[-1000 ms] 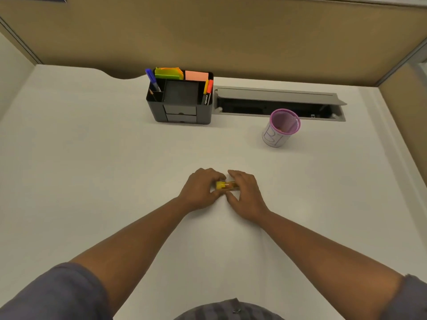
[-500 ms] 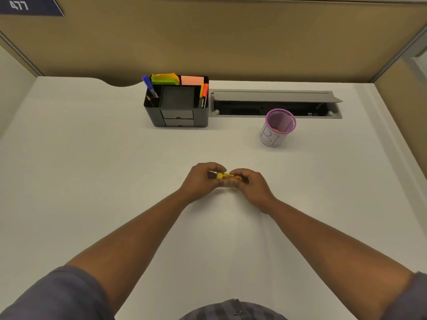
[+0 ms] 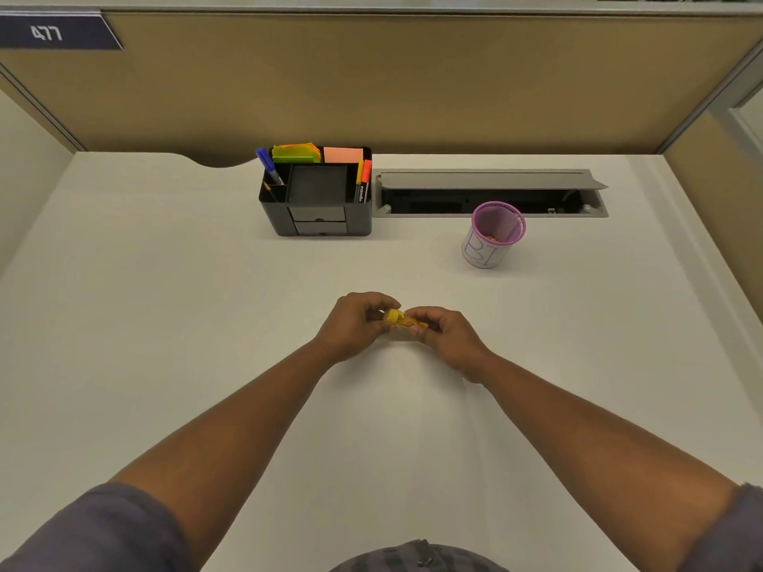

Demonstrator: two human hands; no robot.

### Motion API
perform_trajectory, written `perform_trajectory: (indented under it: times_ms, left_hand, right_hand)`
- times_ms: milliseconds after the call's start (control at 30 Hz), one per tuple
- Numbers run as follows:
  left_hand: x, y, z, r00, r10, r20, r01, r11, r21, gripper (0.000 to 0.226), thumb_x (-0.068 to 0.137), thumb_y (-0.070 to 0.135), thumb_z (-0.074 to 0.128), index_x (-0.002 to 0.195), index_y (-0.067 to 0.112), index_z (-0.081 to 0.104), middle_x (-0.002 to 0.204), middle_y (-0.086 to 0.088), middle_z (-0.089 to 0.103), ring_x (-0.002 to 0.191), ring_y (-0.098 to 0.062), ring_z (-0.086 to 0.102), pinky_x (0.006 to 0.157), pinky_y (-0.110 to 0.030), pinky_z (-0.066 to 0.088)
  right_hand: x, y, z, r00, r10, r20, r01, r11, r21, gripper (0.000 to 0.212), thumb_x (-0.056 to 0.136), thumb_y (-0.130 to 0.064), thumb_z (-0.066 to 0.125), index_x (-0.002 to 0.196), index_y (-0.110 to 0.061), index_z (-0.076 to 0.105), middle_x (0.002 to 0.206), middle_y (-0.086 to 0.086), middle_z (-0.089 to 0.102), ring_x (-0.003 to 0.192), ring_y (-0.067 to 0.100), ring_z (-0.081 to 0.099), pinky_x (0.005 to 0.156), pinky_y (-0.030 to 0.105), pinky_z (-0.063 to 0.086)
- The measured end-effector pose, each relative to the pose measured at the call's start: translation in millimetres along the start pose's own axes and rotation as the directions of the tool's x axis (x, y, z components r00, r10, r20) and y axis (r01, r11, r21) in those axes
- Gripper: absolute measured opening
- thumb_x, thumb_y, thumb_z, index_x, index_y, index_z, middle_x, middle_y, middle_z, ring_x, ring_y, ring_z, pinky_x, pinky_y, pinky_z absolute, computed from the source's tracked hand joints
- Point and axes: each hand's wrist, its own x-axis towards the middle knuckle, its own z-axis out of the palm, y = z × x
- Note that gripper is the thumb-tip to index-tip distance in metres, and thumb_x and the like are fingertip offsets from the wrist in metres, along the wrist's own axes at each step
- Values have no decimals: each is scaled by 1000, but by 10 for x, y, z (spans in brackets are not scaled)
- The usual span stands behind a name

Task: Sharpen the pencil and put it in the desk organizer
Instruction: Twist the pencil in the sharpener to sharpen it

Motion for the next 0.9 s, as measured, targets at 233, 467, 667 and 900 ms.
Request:
perform_trajectory:
  times_ms: [233,467,667,900]
  left_hand:
    - [8,37,-36,999,27,42,-29,999,45,32,81,6,81,113,9,75,105,-6,78,92,-18,74,91,-32,61]
    - [-8,12,-60,1000,-11,21,11,1000,5,31,81,4,81,110,12,75,104,-7,78,94,-18,75,91,-33,61]
    - [1,41,-117,996,-78,48,82,991,-110,28,81,1,79,105,13,70,104,-9,77,97,-24,75,90,-37,62]
    - [-13,-12,-91,992,-120,33,124,957,-262,29,85,-2,74,111,5,63,104,-13,76,93,-21,73,84,-30,61]
  right_hand:
    - [-4,-12,-48,998,28,49,-28,1000,0,28,92,-9,71,119,-15,72,111,-1,73,98,10,65,85,20,48]
    - [28,-3,-49,998,40,50,-41,999,8,29,91,-10,72,120,-15,73,115,3,74,101,15,65,89,25,50]
    - [29,-25,-60,998,46,47,-48,998,38,27,91,-8,72,114,-21,72,110,0,73,95,14,63,88,26,53]
    - [9,-25,-64,998,47,39,-50,994,93,29,91,-3,70,118,-14,70,105,-3,72,84,1,64,78,14,52]
